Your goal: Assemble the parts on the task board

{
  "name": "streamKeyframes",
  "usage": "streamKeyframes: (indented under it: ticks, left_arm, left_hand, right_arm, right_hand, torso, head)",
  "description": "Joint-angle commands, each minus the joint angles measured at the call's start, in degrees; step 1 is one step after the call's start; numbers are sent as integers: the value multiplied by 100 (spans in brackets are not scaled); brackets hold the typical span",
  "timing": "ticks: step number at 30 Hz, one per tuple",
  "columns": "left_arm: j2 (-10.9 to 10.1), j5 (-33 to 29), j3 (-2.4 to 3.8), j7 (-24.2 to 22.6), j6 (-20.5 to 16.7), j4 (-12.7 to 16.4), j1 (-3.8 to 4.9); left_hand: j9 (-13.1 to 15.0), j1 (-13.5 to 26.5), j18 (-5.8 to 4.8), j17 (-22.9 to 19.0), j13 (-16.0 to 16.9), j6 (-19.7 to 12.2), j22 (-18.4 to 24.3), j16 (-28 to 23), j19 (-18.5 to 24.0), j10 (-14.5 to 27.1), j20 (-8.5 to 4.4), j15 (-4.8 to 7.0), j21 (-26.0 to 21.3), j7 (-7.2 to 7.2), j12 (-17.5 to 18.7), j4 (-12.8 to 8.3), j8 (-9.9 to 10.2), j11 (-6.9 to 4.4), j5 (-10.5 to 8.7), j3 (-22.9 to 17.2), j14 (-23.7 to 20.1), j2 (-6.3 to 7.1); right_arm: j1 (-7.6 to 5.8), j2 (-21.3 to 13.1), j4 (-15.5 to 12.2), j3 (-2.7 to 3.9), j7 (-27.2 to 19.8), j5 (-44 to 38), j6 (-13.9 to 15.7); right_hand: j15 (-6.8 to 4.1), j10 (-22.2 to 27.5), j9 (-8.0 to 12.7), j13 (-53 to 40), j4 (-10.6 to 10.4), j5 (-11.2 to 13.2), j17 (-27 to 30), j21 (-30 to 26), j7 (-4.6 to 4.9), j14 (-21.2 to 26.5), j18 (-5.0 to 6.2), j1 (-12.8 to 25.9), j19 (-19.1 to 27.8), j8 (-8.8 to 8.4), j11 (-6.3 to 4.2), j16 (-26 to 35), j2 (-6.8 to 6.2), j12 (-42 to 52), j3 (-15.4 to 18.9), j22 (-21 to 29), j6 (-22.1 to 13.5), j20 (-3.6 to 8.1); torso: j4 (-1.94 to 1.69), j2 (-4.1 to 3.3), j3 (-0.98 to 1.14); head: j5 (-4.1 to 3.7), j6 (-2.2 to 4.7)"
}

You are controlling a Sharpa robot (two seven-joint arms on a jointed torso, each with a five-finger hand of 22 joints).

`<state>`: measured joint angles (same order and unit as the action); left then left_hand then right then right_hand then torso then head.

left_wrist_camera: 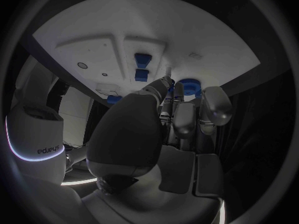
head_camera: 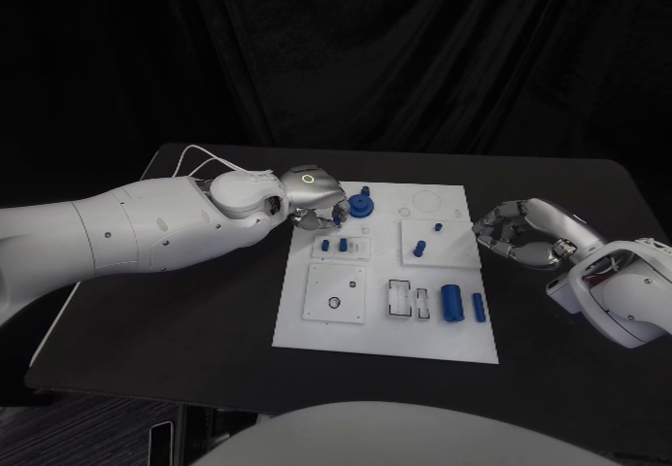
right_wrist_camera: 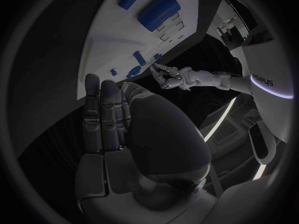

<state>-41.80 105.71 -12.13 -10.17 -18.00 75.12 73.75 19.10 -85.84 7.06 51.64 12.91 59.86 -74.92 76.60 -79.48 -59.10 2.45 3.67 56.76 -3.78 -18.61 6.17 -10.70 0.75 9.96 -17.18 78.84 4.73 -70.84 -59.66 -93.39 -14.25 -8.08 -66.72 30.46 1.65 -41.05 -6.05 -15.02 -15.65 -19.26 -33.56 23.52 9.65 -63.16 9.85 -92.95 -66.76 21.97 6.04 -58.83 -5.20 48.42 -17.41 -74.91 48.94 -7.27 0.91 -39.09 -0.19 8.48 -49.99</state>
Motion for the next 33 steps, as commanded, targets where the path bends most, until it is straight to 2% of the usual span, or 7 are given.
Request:
streamKeyframes:
  ticks: [1, 8, 33]
  left_arm:
    - [9, -2, 4, 25, 110, 11, -27]
    - [37, -2, 4, 42, 96, -22, -60]
    - [165, -2, 5, 281, 5, -118, -141]
  left_hand:
    - [176, 50, -78, -20, -5, -40, -558, -22, 23, -42, 8, -2, -46, 1, 22, 1, 30, 7, -27, -43, -42, -9]
    - [177, 49, -75, -42, -6, -43, -555, -33, 28, -43, 8, -3, -61, 1, 31, 0, 35, 7, -35, -47, -52, -12]
    - [177, 21, -68, -96, 6, -91, -548, -73, 53, -104, 16, -13, -125, -23, 70, -35, 90, 25, -12, -82, -87, -15]
  right_arm:
    - [18, 5, 3, 2, 79, -11, -33]
    - [20, 15, 12, 2, 76, -11, -38]
    - [22, 36, 19, 2, 85, -11, -75]
  right_hand:
    - [-16, -38, -5, 12, 4, -31, -2, 35, -11, -42, 54, -10, -19, 34, -14, 20, -27, 8, -32, -144, 40, 1]
    - [-16, -38, -5, 12, 4, -31, -2, 35, -11, -42, 54, -10, -19, 34, -14, 20, -27, 8, -32, -144, 40, 1]
    - [-17, -44, -5, 15, 4, -31, 9, 37, -11, -41, 54, -9, -19, 35, -14, 26, -26, 4, -38, -144, 43, 2]
  torso:
    - [-5, 0, -3]
    - [-3, -1, -10]
    - [5, -3, -3]
  head:
    - [-8, -1]
    - [-10, -1]
    - [-40, -1]
